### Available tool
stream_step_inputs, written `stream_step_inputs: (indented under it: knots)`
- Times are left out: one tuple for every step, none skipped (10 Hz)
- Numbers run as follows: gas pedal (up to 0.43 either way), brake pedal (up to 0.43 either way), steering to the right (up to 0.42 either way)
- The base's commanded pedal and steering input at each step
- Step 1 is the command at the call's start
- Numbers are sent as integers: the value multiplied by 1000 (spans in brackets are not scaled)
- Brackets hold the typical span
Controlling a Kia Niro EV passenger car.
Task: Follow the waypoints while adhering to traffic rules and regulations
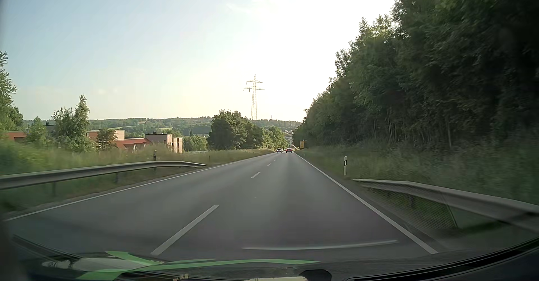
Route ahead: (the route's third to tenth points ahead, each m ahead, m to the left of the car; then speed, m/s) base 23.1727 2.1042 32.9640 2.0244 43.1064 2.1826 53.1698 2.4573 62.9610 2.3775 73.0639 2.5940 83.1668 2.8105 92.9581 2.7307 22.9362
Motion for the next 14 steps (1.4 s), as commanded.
stream_step_inputs:
  knots:
    - [150,0,3]
    - [150,0,3]
    - [138,0,3]
    - [0,0,3]
    - [0,0,3]
    - [0,0,3]
    - [0,0,3]
    - [0,0,2]
    - [0,0,2]
    - [0,0,2]
    - [0,0,2]
    - [0,0,2]
    - [0,0,2]
    - [0,0,2]
